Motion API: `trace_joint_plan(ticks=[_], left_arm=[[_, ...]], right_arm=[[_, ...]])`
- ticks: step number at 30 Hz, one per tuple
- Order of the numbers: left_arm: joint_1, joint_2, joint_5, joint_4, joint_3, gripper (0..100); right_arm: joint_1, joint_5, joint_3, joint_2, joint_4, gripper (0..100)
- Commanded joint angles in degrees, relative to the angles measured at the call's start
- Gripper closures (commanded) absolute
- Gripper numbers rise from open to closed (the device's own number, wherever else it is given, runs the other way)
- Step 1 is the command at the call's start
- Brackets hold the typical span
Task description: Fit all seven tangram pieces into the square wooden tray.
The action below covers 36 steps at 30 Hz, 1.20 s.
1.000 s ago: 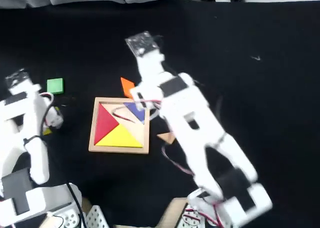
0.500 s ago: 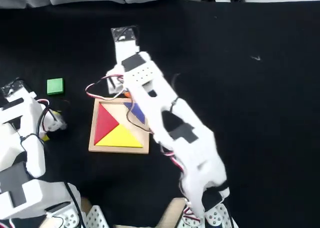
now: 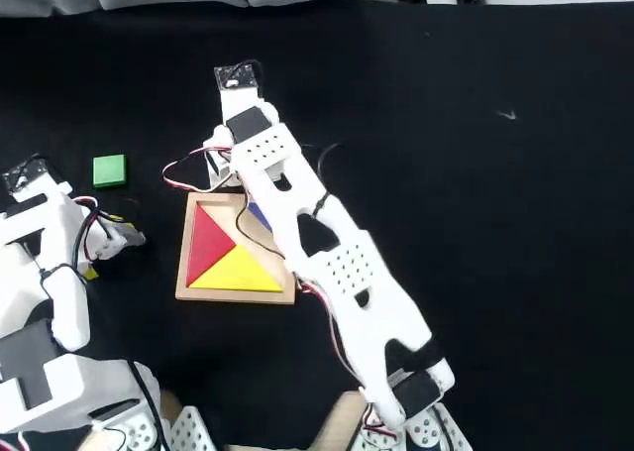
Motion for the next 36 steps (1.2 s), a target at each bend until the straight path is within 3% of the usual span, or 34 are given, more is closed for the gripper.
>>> trace_joint_plan(ticks=[1, 9, 22, 28, 36], left_arm=[[0.48, -0.26, 0.09, -0.62, -0.84, 69], [0.48, -0.18, 0.09, -0.62, -0.84, 69], [0.75, 0.09, 0.09, -0.62, -0.84, 69], [0.75, 0.09, 0.09, -0.62, -0.84, 69], [0.92, 0.18, 0.09, -0.62, -0.84, 69]], right_arm=[[1.58, -0.26, -10.86, 3.03, 2.9, 80.6], [3.08, -0.18, -27.12, 10.77, 9.85, 84.3], [2.99, -0.26, -27.03, 9.71, 12.04, 84.3], [3.25, -0.18, -26.77, 1.54, 13.89, 85.2], [0.35, 6.42, -18.59, -15.52, 13.98, 97.0]])
